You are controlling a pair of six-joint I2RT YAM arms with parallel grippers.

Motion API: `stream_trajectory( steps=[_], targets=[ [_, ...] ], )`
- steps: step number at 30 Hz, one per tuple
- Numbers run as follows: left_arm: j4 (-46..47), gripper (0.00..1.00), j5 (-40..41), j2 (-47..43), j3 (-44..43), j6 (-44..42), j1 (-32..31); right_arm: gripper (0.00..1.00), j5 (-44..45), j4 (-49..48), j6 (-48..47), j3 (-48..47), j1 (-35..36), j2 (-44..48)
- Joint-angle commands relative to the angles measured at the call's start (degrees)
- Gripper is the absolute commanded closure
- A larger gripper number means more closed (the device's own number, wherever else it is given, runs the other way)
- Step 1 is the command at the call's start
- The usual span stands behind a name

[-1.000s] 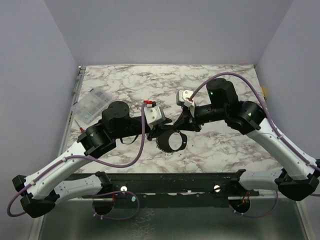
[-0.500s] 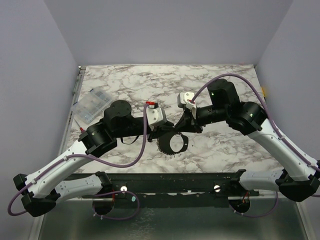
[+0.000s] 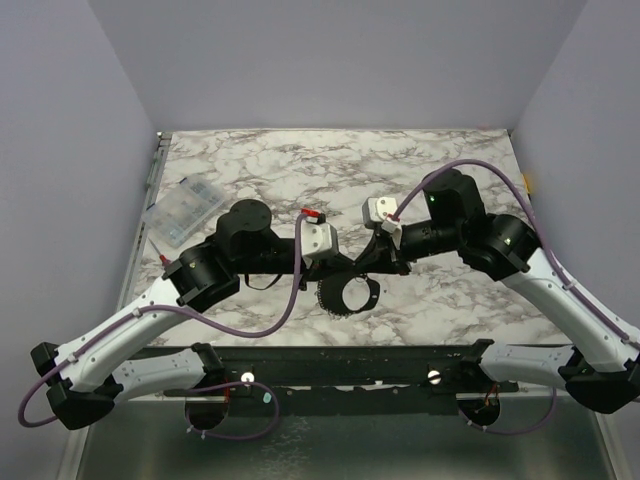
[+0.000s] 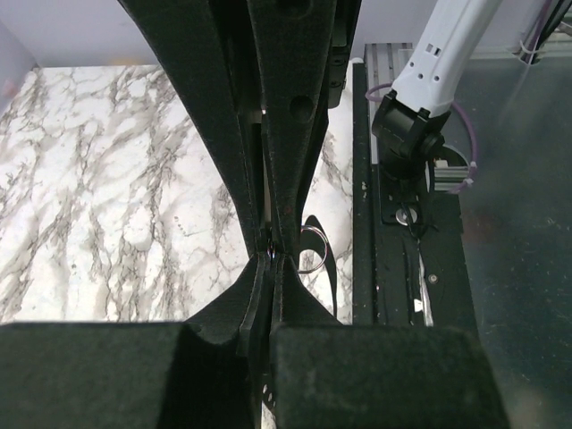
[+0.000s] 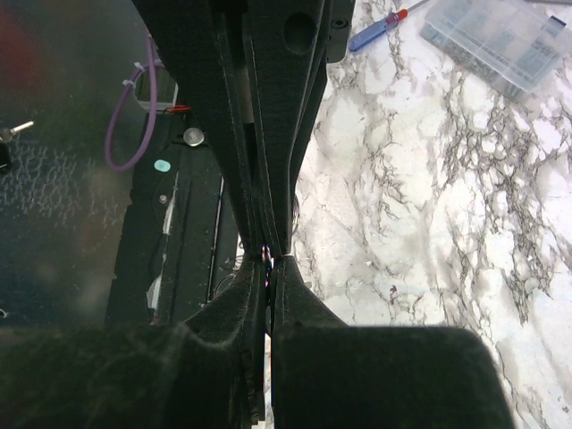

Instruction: Put the keys on the keyring

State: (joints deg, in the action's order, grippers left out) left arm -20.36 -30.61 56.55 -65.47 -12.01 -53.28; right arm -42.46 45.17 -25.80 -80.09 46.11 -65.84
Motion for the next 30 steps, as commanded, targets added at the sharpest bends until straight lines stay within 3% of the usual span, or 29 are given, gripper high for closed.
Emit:
stream_trajectory(
  steps=[1,8,13,17,25,30],
  targets=[
    [-2.9,1.0,1.1,2.4,-2.3,-3.0,-0.1,0.99,-4.2,-6.3,-1.0,1.8,0.6,2.7],
    [-0.4,1.0,4.7,0.3,-2.5,-3.9,-0.1,0.99,1.4,-7.3,1.7,3.6,0.6,5.4],
    [3.3,1.0,6.0,-2.1,-1.0,-2.6,-0.1,0.7,2.2,-7.0,3.4,4.1,0.6,6.3],
    [5.2,1.0,7.0,-3.4,0.3,-1.9,-0.1,0.57,2.1,-6.9,3.7,4.3,0.6,6.7],
    [10.1,1.0,8.7,-6.1,4.1,-0.4,-0.1,0.48,4.6,-9.6,4.0,5.0,0.6,8.6],
    [22.9,1.0,7.9,-11.7,12.8,1.1,-0.1,0.44,8.6,-18.9,7.4,8.4,0.6,12.3]
  ],
)
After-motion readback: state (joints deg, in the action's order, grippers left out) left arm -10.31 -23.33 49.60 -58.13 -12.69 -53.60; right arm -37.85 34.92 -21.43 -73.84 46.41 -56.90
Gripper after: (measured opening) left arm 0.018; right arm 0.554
